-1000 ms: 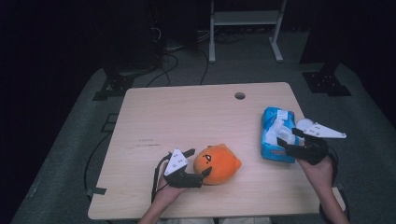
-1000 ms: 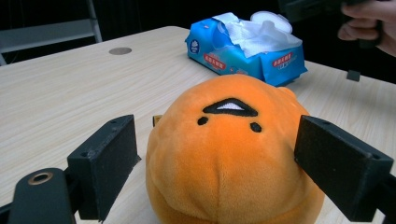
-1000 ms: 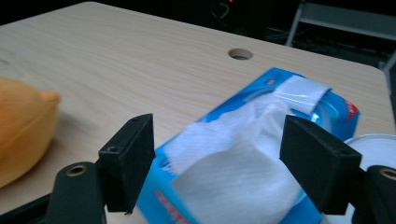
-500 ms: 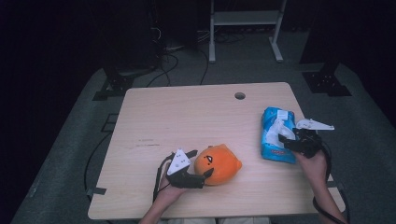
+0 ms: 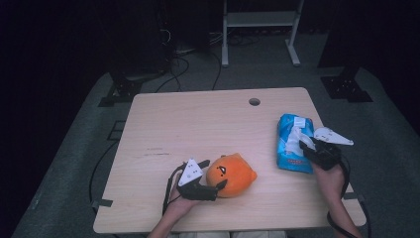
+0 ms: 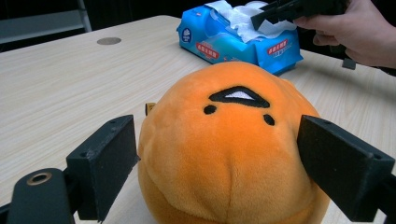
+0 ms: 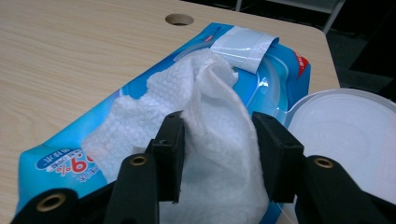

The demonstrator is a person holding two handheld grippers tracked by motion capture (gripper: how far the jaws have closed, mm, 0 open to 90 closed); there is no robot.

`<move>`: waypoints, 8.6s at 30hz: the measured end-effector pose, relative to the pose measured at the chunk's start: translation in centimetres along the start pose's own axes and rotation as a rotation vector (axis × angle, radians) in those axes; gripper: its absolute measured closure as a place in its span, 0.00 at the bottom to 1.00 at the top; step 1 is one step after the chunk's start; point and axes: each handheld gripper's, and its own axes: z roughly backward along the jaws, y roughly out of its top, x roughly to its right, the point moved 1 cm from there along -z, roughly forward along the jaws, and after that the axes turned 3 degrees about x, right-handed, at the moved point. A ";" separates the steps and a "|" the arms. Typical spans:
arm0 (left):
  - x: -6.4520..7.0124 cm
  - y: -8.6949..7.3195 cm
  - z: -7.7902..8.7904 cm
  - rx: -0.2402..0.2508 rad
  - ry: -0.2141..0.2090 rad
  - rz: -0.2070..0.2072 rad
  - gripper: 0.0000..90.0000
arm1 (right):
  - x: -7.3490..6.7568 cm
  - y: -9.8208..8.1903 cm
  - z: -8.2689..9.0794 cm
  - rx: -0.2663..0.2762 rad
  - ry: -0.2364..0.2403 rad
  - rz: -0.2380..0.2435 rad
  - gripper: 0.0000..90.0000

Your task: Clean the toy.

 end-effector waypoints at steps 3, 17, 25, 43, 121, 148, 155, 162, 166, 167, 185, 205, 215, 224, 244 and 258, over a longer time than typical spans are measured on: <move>0.1 -0.1 0.0 -0.001 -0.001 0.001 0.14 | 0.0 0.0 0.2 0.007 0.009 0.001 0.68; 0.0 -0.2 -0.1 -0.004 -0.005 0.014 0.14 | 0.4 0.1 0.4 0.000 0.097 -0.044 0.94; -0.4 -0.3 0.0 0.002 0.002 0.034 0.14 | 1.5 1.7 3.3 0.078 0.246 -0.148 0.96; -0.1 -0.5 -0.1 -0.011 -0.021 0.015 0.16 | -6.7 3.7 12.0 0.170 0.611 0.027 0.96; -1.4 -1.1 -0.8 -0.043 -0.070 0.070 0.19 | -14.4 -0.7 3.0 -0.004 0.632 0.137 0.93; -0.4 0.0 0.0 -0.069 -0.010 0.023 0.24 | -14.9 -0.8 3.0 -0.003 0.590 0.081 0.93; -0.6 0.2 -0.2 -0.042 -0.026 0.029 0.30 | -16.8 0.0 3.7 0.054 0.651 0.123 0.93; -0.3 0.3 -0.3 -0.068 -0.027 0.007 0.32 | -17.3 0.1 4.0 0.057 0.670 0.138 0.93; -0.2 0.5 -0.1 -0.060 -0.034 -0.029 0.34 | -17.8 0.7 4.1 0.077 0.641 0.197 0.93; -0.3 0.5 0.1 -0.051 -0.015 -0.007 0.31 | -17.3 0.6 3.9 0.076 0.623 0.186 0.93; 0.1 0.4 -0.5 -0.098 -0.015 0.009 0.23 | -16.3 -0.2 2.9 0.065 0.586 0.115 0.94; 2.8 1.0 -0.9 -0.072 -0.040 -0.270 0.35 | -18.8 2.2 4.6 0.141 0.676 0.214 0.93; 2.1 0.8 -1.2 -0.090 -0.035 -0.155 0.26 | -18.2 2.0 4.3 0.118 0.641 0.189 0.94; 2.3 0.5 -0.9 -0.100 -0.048 -0.227 0.31 | -17.5 2.2 4.0 0.116 0.605 0.177 0.94; 1.7 1.0 -0.6 -0.050 -0.028 -0.151 0.17 | -14.8 0.4 2.8 0.041 0.530 0.095 0.94; 0.9 0.1 -0.4 -0.102 -0.048 -0.155 0.30 | -14.6 -0.2 2.6 0.020 0.546 0.071 0.94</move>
